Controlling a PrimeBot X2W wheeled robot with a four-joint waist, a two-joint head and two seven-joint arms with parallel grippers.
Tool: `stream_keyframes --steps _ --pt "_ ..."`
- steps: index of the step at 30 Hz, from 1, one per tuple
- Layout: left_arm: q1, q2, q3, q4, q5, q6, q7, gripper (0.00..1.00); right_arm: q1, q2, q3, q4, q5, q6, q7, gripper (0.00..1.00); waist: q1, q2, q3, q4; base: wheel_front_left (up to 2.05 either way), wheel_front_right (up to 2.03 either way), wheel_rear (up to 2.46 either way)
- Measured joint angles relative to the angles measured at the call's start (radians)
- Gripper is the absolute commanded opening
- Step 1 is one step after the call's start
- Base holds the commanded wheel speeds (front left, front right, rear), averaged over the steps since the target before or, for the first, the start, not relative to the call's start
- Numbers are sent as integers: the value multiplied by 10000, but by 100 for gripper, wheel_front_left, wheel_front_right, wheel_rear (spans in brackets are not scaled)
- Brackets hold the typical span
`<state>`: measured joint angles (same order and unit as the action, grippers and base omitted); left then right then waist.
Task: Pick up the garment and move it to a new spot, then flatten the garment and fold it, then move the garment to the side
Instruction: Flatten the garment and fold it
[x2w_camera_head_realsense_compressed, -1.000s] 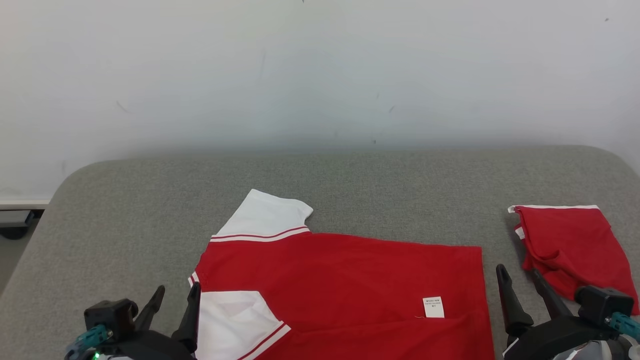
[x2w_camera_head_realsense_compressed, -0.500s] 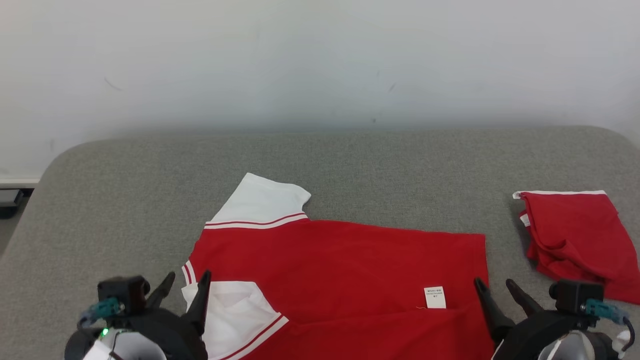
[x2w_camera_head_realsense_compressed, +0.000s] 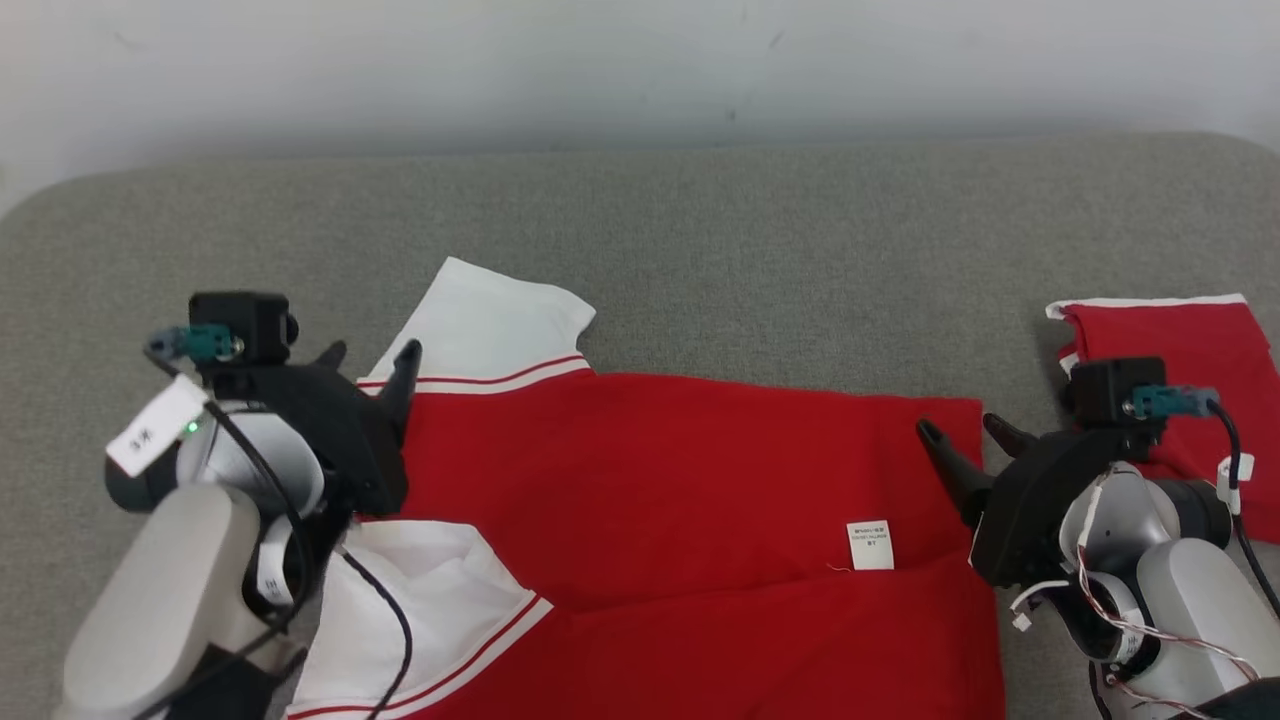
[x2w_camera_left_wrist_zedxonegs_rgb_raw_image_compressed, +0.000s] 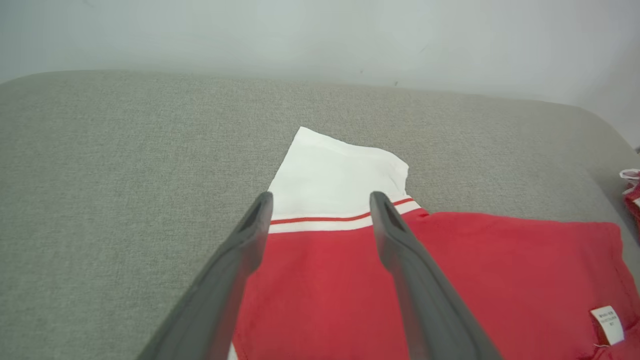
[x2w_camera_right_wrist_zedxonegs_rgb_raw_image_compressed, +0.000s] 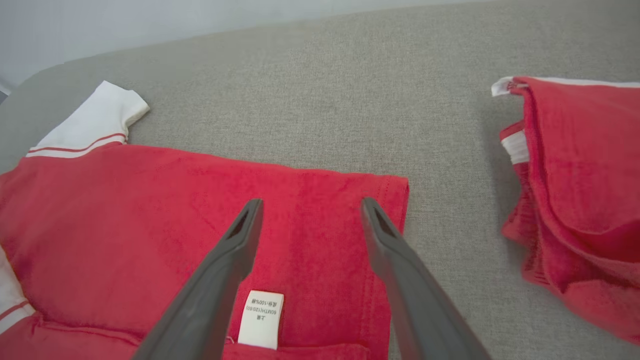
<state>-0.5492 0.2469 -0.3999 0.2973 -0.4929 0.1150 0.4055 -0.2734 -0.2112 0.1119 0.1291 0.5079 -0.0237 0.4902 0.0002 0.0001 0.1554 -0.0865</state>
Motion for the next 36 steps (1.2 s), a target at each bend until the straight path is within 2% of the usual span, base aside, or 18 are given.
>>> stream_keyframes --steps 10,17,18,19,24,36 --pt "-2160 90 -90 679 334 -21 1246 100 -1052 -127 81 -27 -6 -435 1488 100 1 0 1279 -350 0 0 0" --pt "-3367 199 -288 1453 552 -303 1697 100 -2181 -144 -4 48 -142 -642 1971 100 2 1 2228 -667 0 0 0" --pt "-3469 238 -301 1567 566 -351 1778 100 -2236 -132 -13 104 -148 -644 2021 84 2 1 2341 -713 0 0 0" --pt "-3581 249 -332 1697 606 -368 1827 100 -2270 -128 -27 151 -150 -654 2067 80 2 1 2453 -759 0 0 0" --pt "-3955 180 -445 2236 825 -451 1941 100 -2281 -86 -48 301 -155 -740 2286 75 1 1 2929 -930 0 0 0" --pt "-4658 380 -497 3371 1151 -449 1822 100 -2572 92 86 399 -209 -819 2405 85 -2 0 3122 -1101 0 0 0"
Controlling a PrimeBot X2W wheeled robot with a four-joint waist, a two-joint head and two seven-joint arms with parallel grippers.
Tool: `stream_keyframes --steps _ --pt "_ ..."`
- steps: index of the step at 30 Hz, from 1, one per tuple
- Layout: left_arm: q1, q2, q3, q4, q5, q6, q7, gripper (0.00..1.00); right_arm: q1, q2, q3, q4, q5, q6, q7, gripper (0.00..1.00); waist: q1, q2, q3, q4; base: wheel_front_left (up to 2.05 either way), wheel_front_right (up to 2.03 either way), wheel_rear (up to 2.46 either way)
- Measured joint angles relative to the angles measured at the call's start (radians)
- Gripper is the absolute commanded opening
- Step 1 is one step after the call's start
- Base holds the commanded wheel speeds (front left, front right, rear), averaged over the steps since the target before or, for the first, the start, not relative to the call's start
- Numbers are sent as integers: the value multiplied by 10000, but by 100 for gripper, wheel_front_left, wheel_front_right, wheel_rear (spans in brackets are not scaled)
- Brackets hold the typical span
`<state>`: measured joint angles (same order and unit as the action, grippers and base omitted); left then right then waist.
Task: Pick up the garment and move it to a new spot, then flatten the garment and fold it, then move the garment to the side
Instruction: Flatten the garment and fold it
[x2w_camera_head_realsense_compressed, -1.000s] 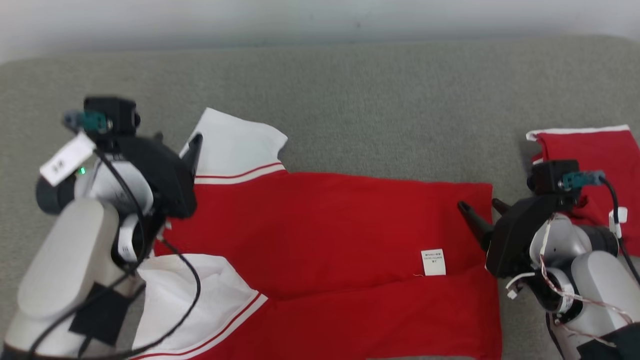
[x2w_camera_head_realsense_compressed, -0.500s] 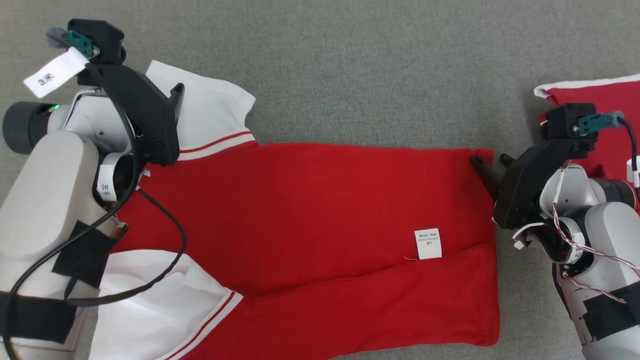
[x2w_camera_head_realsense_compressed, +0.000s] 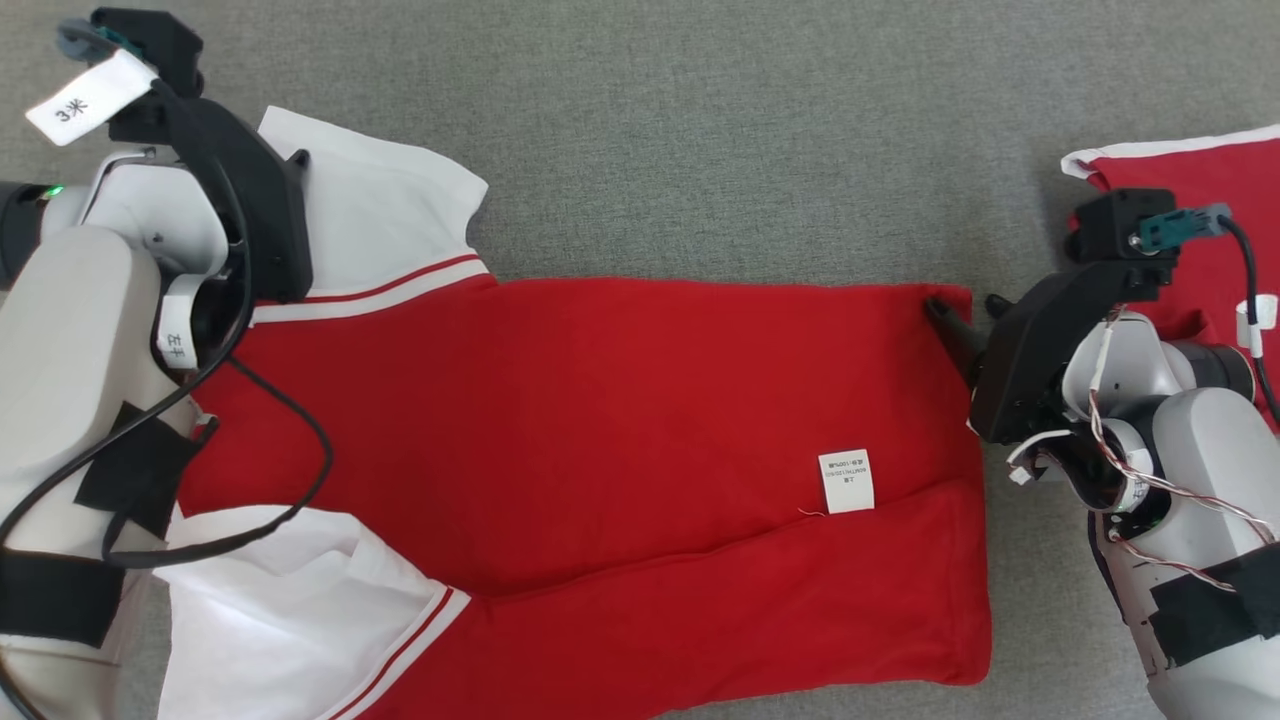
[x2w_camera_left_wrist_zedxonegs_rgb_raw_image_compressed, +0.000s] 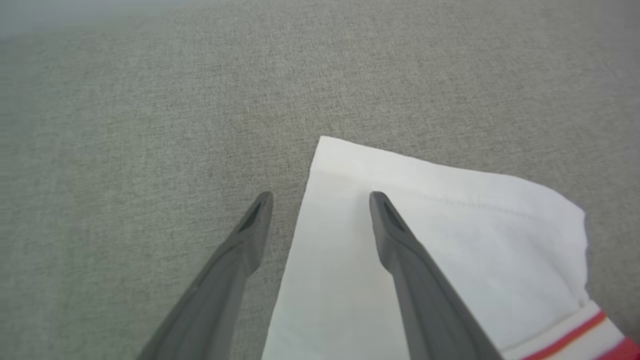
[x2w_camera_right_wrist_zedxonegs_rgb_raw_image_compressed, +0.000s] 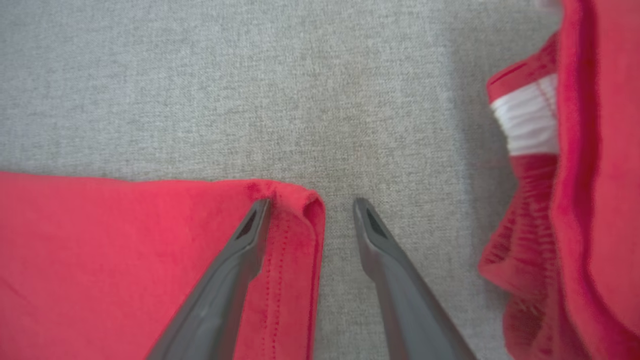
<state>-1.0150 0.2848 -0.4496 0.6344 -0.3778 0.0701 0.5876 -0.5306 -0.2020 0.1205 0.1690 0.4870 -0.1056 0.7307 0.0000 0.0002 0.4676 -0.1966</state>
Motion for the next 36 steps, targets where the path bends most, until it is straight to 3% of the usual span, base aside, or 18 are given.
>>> stream_keyframes --steps 17,18,19,22,32,36 --pt "-356 249 -10 892 94 -10 -173 100 44 115 268 -305 -35 61 98 89 0 -1 54 -536 0 0 0" --pt "-383 219 -27 905 96 -10 -174 87 98 104 245 -343 -35 61 98 89 0 -1 63 -541 0 0 0" --pt "-384 173 -59 932 96 -12 -174 43 122 92 238 -368 -35 61 98 89 0 0 68 -540 0 0 0" --pt "-405 6 -105 1026 94 -102 -255 0 121 84 238 -472 -36 61 98 89 -1 -1 83 -525 0 0 0" --pt "-607 -374 -211 1618 94 -274 -531 0 145 -29 211 -740 -50 90 79 78 0 -1 -58 -334 0 0 0" --pt "-606 -380 -215 1714 94 -282 -585 0 142 -29 284 -732 -54 90 86 50 0 -1 -127 -254 0 0 0"
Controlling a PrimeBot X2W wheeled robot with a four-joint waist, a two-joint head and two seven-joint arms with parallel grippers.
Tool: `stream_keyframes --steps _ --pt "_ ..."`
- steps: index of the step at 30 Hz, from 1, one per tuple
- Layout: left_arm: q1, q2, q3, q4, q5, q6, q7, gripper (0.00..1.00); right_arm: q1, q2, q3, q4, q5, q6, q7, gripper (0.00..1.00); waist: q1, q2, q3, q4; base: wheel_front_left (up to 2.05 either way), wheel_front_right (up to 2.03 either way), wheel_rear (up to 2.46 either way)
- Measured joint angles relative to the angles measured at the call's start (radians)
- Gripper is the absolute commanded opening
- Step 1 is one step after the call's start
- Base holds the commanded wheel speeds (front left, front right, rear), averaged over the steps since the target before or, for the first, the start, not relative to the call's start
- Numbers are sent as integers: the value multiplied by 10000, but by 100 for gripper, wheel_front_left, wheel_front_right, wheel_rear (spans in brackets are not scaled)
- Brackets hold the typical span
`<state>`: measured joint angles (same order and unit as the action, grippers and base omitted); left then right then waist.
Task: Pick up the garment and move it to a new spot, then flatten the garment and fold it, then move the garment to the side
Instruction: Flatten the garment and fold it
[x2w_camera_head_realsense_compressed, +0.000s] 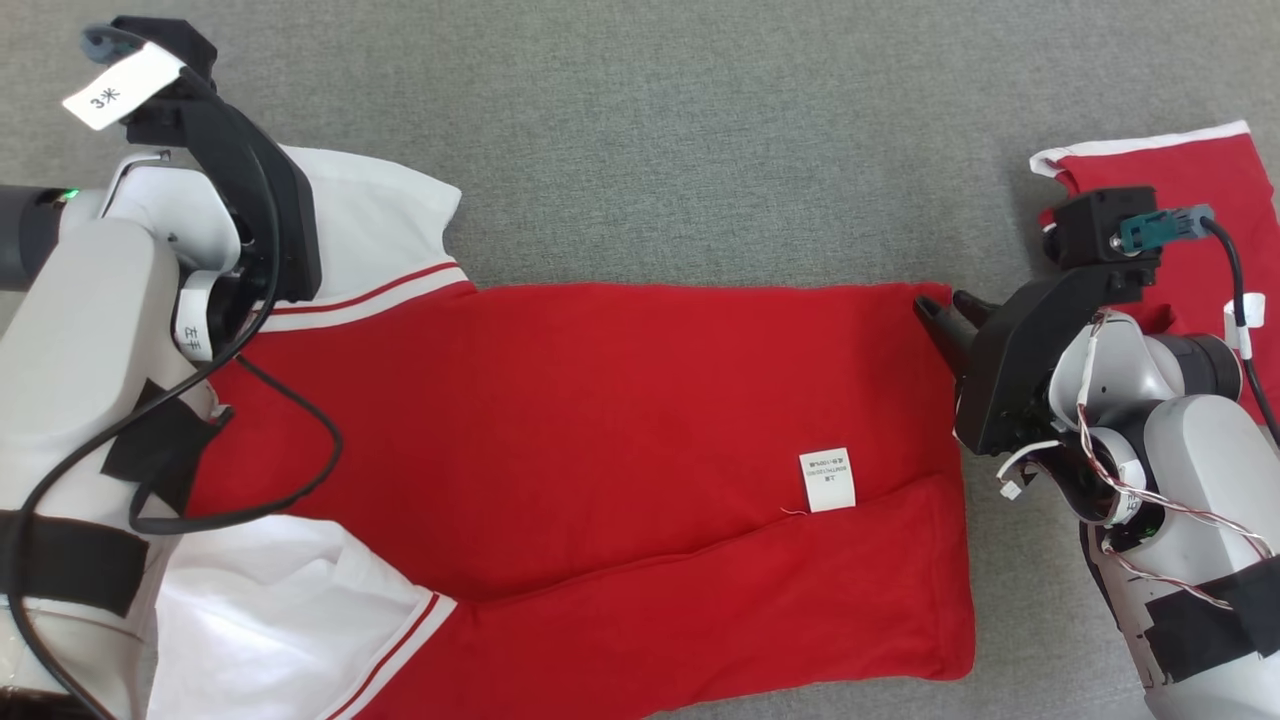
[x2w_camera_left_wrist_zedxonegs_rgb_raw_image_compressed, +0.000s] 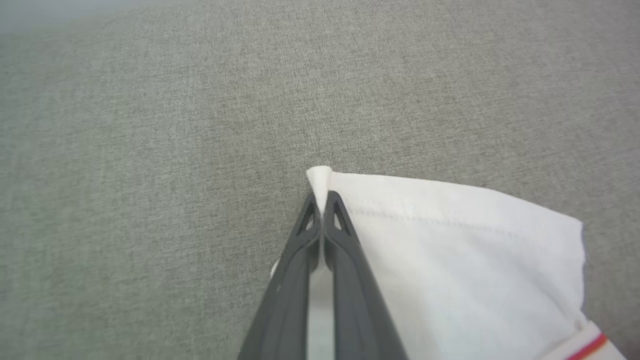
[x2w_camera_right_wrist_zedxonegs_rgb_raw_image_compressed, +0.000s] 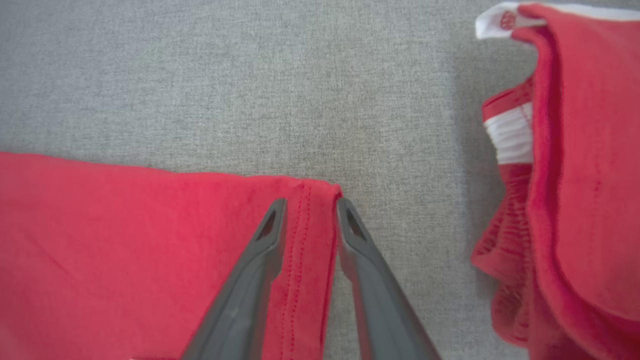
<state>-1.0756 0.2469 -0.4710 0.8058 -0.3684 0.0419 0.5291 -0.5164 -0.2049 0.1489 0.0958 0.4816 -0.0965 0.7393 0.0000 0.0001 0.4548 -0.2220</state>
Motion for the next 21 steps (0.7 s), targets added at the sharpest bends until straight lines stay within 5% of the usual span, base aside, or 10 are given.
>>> stream_keyframes --steps 21 --pt "-225 -410 -263 539 0 -337 -433 0 -285 -151 -90 732 -173 -4 96 47 0 0 63 476 0 0 0"
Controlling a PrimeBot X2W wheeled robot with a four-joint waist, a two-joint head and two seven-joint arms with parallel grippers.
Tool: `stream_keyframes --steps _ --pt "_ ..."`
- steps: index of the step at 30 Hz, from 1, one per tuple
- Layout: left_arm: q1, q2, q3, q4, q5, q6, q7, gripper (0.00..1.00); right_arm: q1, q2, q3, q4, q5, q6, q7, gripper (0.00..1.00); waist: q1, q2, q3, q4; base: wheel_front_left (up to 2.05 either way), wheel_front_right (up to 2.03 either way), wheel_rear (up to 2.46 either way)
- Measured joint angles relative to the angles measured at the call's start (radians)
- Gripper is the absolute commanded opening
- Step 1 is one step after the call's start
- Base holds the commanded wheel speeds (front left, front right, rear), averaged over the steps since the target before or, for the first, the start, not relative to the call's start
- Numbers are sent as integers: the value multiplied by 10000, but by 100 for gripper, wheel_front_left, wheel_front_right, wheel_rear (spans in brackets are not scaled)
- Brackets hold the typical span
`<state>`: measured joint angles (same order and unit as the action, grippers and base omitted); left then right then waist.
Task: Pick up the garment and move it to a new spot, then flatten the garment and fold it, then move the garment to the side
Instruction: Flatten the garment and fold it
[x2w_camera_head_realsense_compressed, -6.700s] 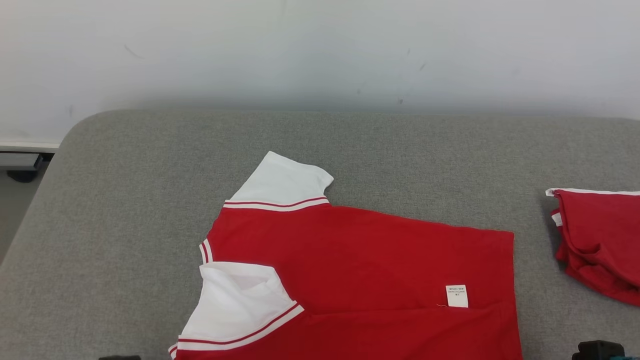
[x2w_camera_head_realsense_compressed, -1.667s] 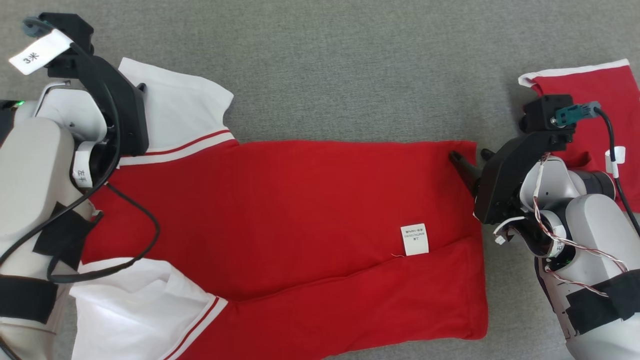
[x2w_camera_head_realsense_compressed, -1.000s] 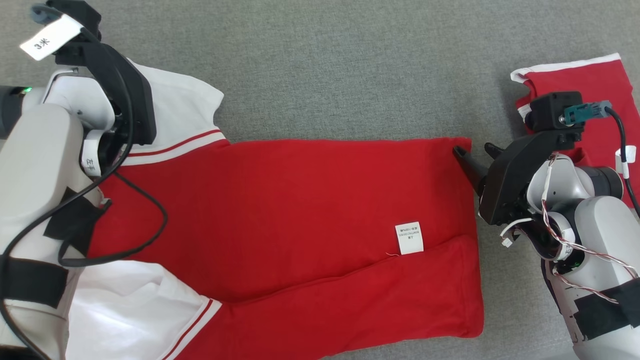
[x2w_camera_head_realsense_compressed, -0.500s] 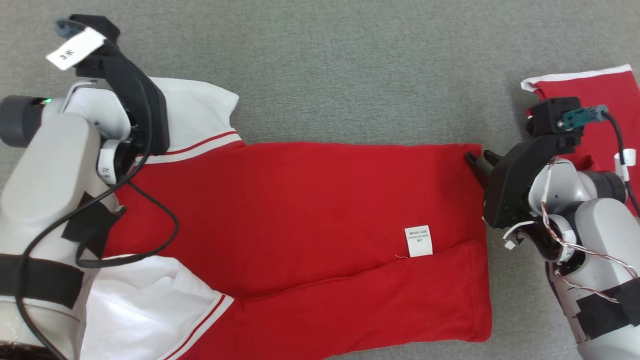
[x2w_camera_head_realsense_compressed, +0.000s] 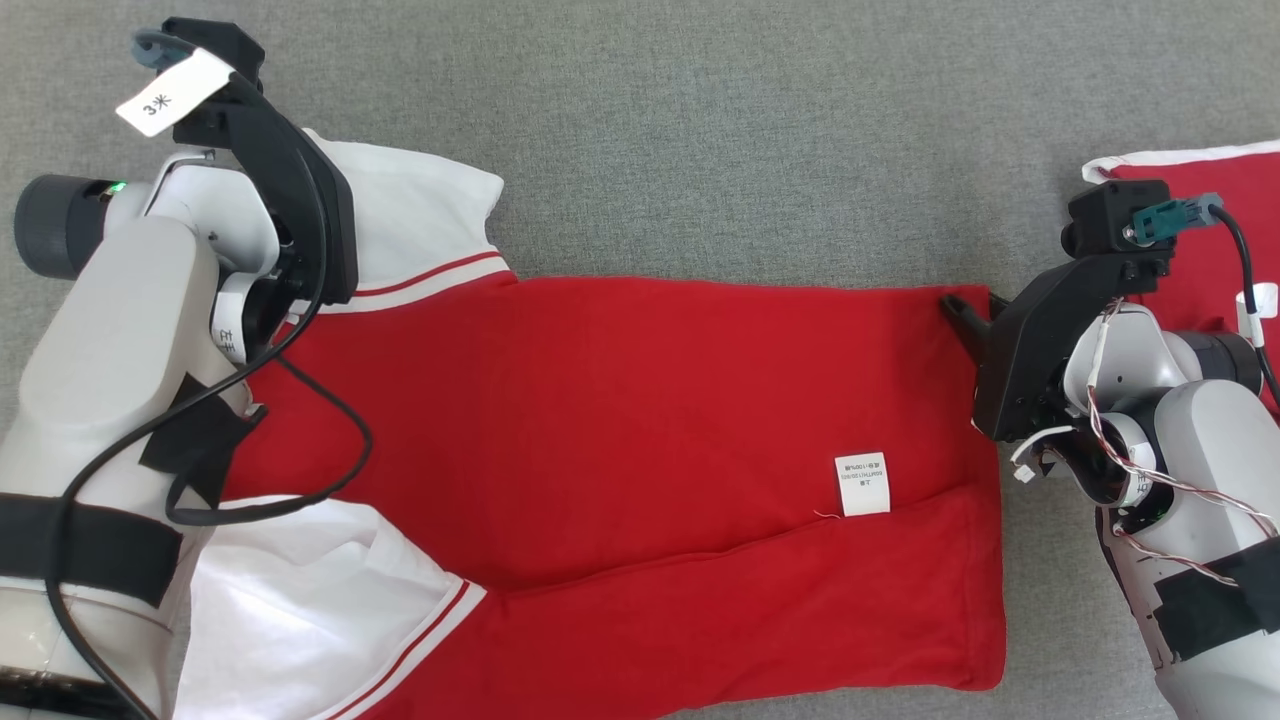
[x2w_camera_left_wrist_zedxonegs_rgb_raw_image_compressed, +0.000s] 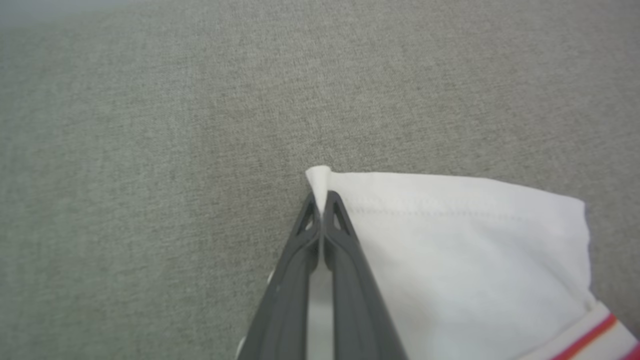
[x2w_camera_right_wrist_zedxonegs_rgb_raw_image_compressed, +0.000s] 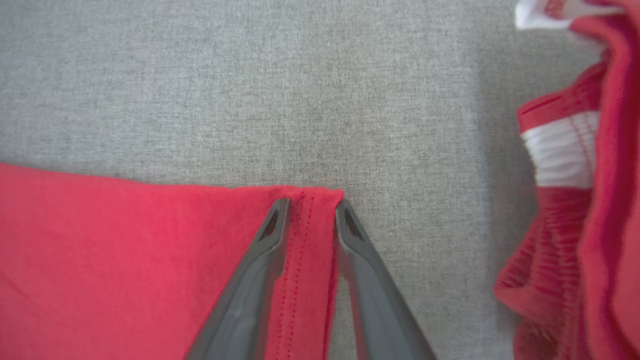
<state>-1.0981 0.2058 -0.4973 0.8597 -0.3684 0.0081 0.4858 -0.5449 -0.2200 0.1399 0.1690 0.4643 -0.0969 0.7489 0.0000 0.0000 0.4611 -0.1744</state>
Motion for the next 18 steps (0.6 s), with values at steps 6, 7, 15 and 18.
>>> stream_keyframes --steps 6,7,15,18 --pt "-16 6 2 153 0 -86 -134 0 -38 4 31 98 -4 2 -109 0 0 0 28 18 0 0 0" --pt "-21 6 6 196 0 -86 -199 0 -62 6 44 125 -21 4 -125 0 0 0 28 18 0 0 0" --pt "45 -278 593 508 -380 94 -1204 0 20 15 -123 382 -59 4 -642 0 0 0 -341 109 0 0 0" --pt "159 -437 587 451 -435 0 -1578 0 267 17 -249 353 44 8 -779 0 0 0 -485 183 0 0 0"
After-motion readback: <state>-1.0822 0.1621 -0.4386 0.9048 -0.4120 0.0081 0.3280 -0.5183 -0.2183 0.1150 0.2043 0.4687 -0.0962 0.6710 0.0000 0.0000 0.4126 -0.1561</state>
